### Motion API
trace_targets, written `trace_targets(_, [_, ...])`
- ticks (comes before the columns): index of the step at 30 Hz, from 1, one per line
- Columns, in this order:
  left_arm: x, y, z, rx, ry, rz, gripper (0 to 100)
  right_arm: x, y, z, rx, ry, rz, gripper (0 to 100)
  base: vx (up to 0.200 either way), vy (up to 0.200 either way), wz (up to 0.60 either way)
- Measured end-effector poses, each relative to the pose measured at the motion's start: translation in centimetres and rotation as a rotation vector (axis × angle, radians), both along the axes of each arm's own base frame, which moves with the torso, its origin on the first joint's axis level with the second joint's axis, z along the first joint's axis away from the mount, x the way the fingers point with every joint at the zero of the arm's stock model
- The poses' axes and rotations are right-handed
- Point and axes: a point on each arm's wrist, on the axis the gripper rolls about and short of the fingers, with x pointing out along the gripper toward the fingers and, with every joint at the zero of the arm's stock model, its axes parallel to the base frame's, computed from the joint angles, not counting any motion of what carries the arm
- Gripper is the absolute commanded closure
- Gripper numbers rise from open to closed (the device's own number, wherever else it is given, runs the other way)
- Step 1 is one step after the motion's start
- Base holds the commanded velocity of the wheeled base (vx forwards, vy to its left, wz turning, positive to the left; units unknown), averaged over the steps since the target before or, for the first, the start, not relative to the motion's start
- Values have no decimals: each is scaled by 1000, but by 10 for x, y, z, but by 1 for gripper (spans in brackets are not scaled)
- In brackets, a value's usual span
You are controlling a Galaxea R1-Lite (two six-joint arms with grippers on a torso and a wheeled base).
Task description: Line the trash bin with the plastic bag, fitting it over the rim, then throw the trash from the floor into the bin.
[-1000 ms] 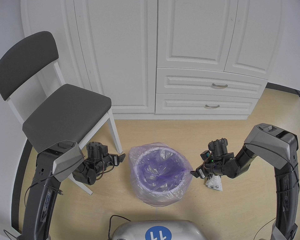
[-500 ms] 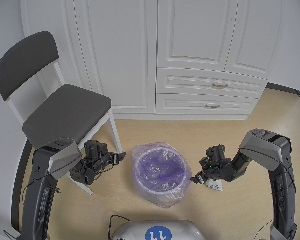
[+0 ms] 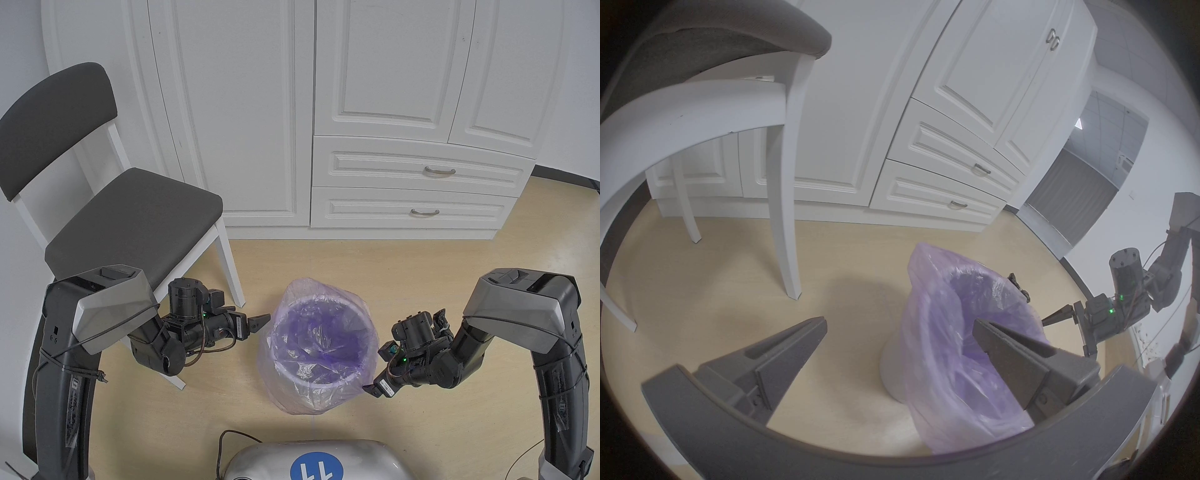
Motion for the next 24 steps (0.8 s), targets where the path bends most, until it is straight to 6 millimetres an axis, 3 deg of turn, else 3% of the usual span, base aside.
trace_targets(11, [-11,-6,-2,48,11,-46,0,-21,9,1,3,-24,54,0,0,0,0])
trace_targets(24, [-5,-8,-10,74,7,-63,0,-40,10,20,1,-67,103,0,0,0,0])
